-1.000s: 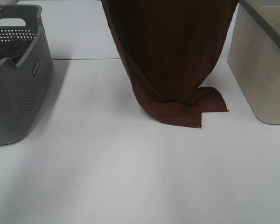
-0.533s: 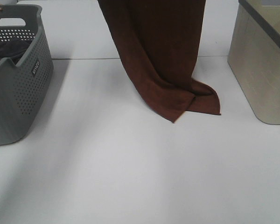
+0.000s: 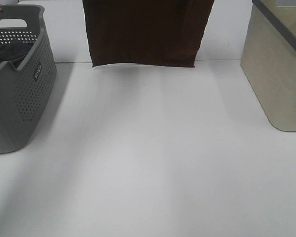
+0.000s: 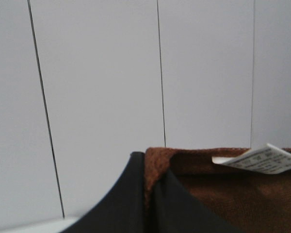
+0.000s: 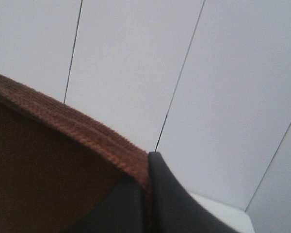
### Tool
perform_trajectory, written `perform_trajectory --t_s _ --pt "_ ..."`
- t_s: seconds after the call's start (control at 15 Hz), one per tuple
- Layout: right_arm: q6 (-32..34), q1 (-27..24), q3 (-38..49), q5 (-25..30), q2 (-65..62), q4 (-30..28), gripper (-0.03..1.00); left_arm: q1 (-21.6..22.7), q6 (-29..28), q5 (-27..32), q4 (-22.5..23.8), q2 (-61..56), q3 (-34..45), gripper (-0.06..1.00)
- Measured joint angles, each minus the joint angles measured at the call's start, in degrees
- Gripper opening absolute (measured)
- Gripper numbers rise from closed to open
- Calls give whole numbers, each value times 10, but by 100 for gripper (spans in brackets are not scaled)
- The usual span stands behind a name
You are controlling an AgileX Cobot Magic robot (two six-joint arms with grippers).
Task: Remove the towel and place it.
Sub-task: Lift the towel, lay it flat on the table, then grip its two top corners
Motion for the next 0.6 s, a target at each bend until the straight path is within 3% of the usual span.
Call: perform_trajectory --t_s 0.13,0.27,0.33,0.53,0.6 --pt "0 0 18 73 1 5 0 -9 0 131 -17 1 0 0" --pt "0 0 28 187 1 27 0 -15 0 272 -38 1 0 0" --pt "0 0 29 221 1 32 0 -16 0 309 -44 1 0 0" --pt "34 0 30 390 1 61 0 -18 0 481 -83 1 0 0" --pt "52 0 30 436 1 63 0 -18 0 506 -96 1 0 0"
